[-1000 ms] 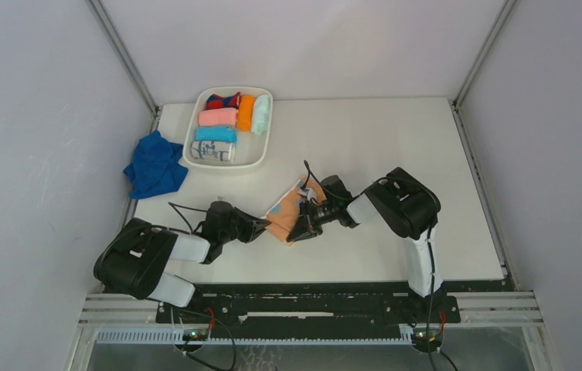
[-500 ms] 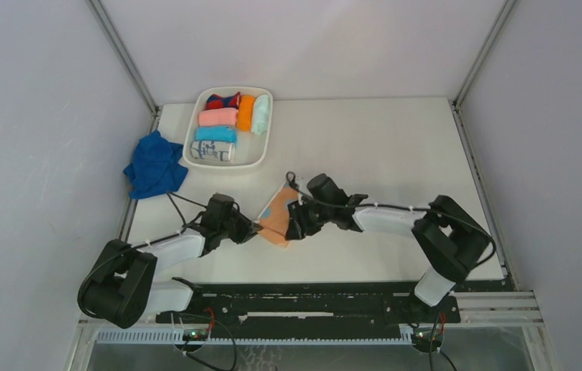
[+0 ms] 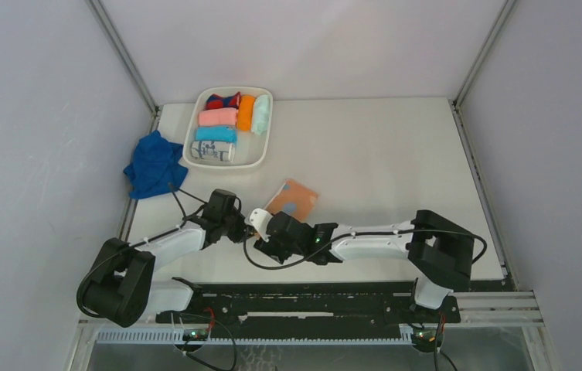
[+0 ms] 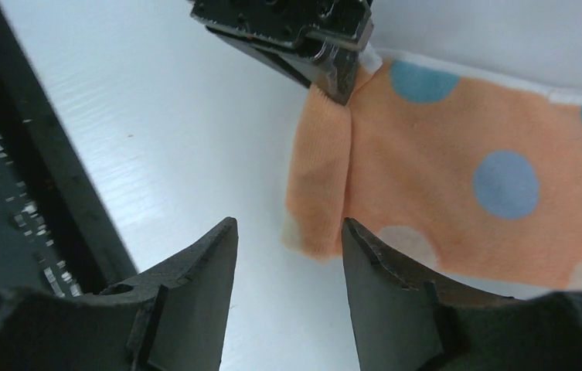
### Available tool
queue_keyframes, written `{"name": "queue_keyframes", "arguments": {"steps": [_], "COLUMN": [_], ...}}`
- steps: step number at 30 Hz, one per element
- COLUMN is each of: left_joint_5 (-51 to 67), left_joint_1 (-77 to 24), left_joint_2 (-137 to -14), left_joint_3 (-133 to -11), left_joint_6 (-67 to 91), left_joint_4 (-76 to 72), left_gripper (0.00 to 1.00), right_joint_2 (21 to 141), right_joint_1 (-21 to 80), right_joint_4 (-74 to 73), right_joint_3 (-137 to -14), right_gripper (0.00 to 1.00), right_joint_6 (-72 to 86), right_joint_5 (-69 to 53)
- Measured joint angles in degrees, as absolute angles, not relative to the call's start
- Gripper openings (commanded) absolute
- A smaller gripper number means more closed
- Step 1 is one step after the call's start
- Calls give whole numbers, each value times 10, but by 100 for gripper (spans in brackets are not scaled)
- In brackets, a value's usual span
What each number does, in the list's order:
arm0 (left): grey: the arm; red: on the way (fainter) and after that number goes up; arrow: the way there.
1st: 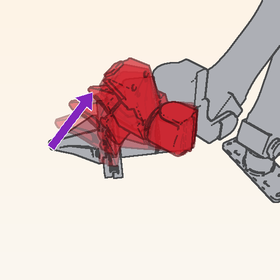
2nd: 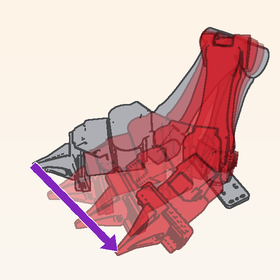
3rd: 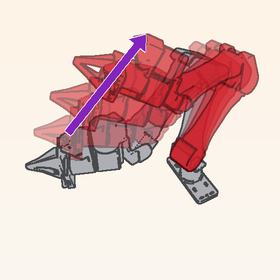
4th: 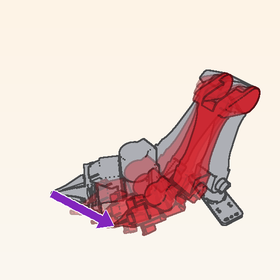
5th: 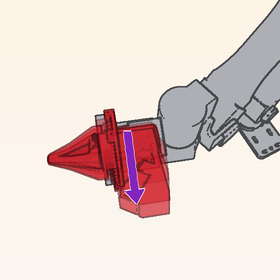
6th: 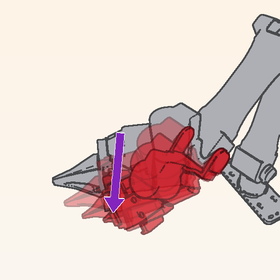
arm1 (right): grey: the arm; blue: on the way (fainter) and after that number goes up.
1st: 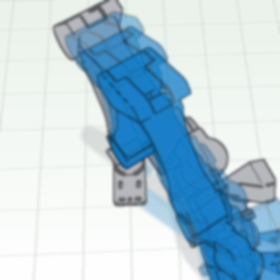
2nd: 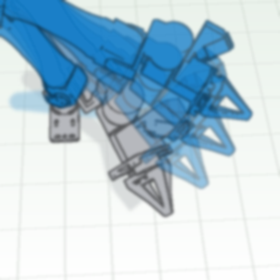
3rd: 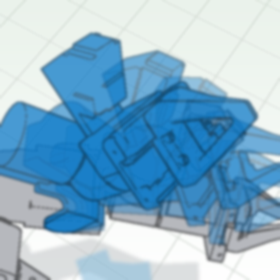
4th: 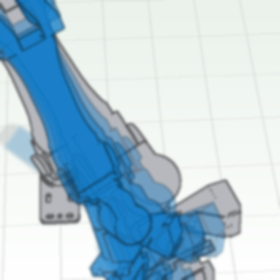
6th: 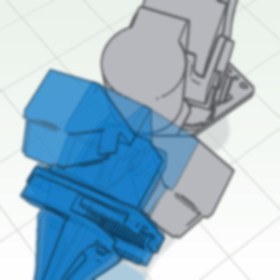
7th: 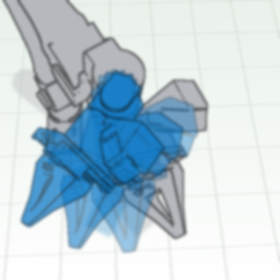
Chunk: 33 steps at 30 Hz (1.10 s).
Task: Roll the towels
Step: Roll the towel at the center of the board.
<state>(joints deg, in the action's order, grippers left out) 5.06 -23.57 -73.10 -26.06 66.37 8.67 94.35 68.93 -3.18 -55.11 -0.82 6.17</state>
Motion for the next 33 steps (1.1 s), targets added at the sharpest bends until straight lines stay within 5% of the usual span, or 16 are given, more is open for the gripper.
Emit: {"name": "queue_keyframes", "arguments": {"steps": [33], "left_joint_5": [53], "left_joint_1": [-237], "left_joint_2": [-738], "left_joint_3": [-269], "left_joint_6": [662], "left_joint_4": [95], "left_gripper": [15], "right_joint_2": [1081], "right_joint_1": [716], "right_joint_4": [-111], "right_joint_3": [-646], "right_gripper": [36], "right_joint_6": [-27], "right_joint_5": [165]}}
